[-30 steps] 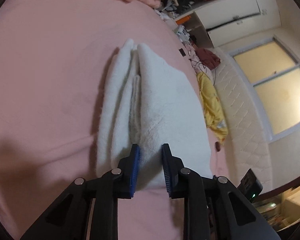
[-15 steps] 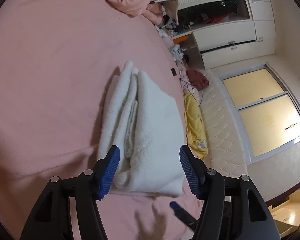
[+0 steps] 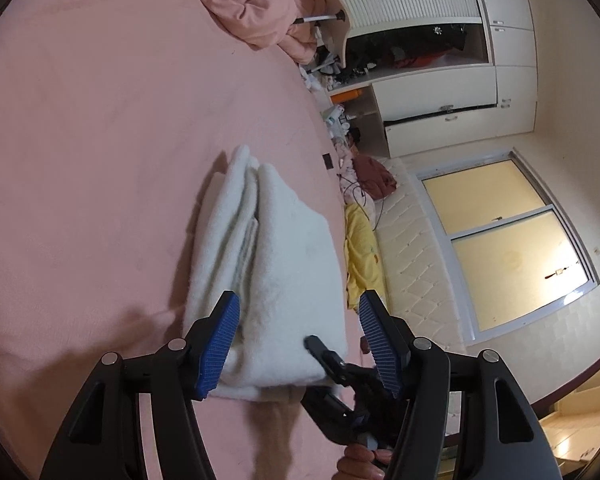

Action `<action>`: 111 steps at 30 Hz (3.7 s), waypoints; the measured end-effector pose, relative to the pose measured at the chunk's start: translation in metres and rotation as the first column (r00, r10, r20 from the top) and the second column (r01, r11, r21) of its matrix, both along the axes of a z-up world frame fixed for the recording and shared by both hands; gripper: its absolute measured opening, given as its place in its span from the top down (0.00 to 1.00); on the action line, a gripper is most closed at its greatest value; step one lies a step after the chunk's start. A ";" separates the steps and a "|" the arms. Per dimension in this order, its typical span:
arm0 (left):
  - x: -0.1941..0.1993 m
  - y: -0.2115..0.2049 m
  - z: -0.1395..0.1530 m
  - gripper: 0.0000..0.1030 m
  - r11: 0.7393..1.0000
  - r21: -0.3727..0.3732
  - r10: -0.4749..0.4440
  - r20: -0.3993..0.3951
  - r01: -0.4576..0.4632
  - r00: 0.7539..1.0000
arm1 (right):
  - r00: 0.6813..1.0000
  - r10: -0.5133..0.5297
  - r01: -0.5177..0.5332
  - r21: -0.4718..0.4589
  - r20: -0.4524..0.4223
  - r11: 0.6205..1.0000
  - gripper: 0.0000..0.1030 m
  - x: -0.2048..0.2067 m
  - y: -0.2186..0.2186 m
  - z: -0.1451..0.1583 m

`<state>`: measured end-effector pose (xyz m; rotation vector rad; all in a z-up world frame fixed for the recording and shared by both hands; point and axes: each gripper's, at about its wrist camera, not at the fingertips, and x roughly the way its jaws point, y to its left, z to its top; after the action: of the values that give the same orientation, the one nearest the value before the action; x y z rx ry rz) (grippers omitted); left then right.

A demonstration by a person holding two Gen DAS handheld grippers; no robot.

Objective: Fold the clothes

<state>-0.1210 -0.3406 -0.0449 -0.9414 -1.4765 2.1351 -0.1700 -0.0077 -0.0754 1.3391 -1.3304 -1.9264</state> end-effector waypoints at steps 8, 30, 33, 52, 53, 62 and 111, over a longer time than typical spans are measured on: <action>0.003 -0.006 0.005 0.41 0.999 0.038 0.019 -0.032 -0.018 0.999 | 0.980 -0.083 0.096 -0.067 0.181 0.993 0.26 0.025 -0.011 -0.035; 0.007 -0.020 0.006 0.41 0.995 0.078 0.063 -0.057 -0.058 0.996 | 0.996 -0.001 -0.001 0.018 0.093 1.000 0.20 -0.001 -0.061 -0.012; 0.005 -0.020 0.006 0.41 0.995 0.075 0.063 -0.057 -0.058 0.996 | 0.999 0.041 -0.042 0.012 0.027 0.999 0.75 -0.009 -0.070 -0.002; -0.003 -0.010 0.000 0.41 0.998 0.054 0.029 -0.042 -0.026 0.999 | 0.995 -0.062 0.061 0.016 0.074 0.998 0.70 -0.007 0.004 -0.002; -0.004 -0.009 -0.001 0.41 0.999 0.048 0.026 -0.038 -0.024 0.999 | 0.995 -0.065 0.064 0.013 0.078 0.998 0.76 -0.007 0.004 -0.003; -0.017 0.050 0.006 0.41 0.974 -0.068 -0.219 -0.051 0.216 0.974 | 0.987 -0.107 0.109 -0.011 0.119 0.994 0.18 0.020 0.036 -0.013; 0.003 0.043 -0.018 0.75 0.960 -0.274 -0.031 0.085 0.054 0.996 | 0.995 0.090 -0.074 0.315 -0.038 0.946 0.38 0.035 0.082 0.010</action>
<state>-0.1176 -0.2979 -0.0633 -1.1561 -1.1991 2.3365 -0.1350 0.0747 -0.0656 1.4520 -0.9548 -2.1641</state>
